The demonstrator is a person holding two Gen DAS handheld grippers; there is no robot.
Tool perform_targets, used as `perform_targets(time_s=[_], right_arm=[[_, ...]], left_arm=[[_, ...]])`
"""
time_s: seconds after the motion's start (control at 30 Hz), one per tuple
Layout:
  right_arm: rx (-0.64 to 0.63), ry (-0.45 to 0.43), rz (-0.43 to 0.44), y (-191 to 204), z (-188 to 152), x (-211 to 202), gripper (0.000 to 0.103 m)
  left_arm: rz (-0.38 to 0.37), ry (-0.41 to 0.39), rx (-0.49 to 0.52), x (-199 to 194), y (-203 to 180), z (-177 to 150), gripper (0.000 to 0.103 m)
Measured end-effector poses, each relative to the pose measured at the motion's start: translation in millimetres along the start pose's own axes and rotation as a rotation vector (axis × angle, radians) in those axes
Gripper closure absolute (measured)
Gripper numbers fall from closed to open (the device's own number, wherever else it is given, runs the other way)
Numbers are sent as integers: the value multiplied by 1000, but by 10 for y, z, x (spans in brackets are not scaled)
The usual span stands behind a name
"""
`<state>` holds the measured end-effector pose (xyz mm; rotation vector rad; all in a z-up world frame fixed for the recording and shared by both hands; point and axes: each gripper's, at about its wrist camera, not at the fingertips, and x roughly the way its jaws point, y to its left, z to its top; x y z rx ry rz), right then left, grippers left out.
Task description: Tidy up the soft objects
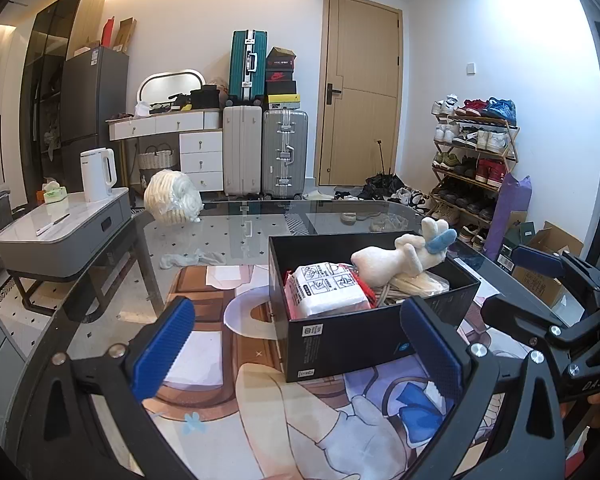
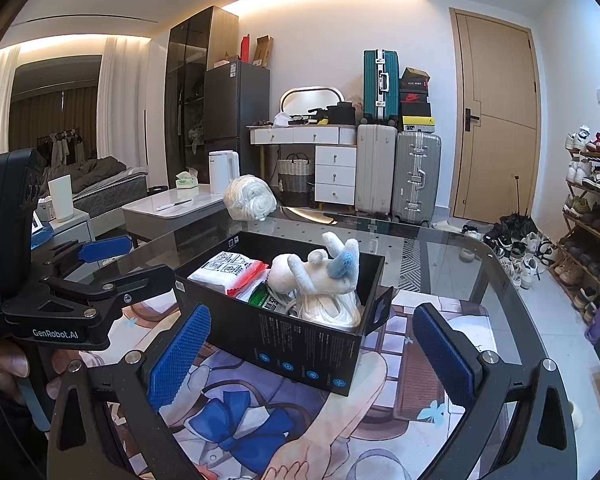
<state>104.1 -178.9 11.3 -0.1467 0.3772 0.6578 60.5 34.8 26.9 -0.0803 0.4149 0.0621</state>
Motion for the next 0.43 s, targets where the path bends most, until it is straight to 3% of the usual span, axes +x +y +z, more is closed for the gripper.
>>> perform_targets(time_s=[0.43], right_arm=[[0,1,0,1,-9,0,0]], left_arm=[[17,-3,3,-6,6,2,0]])
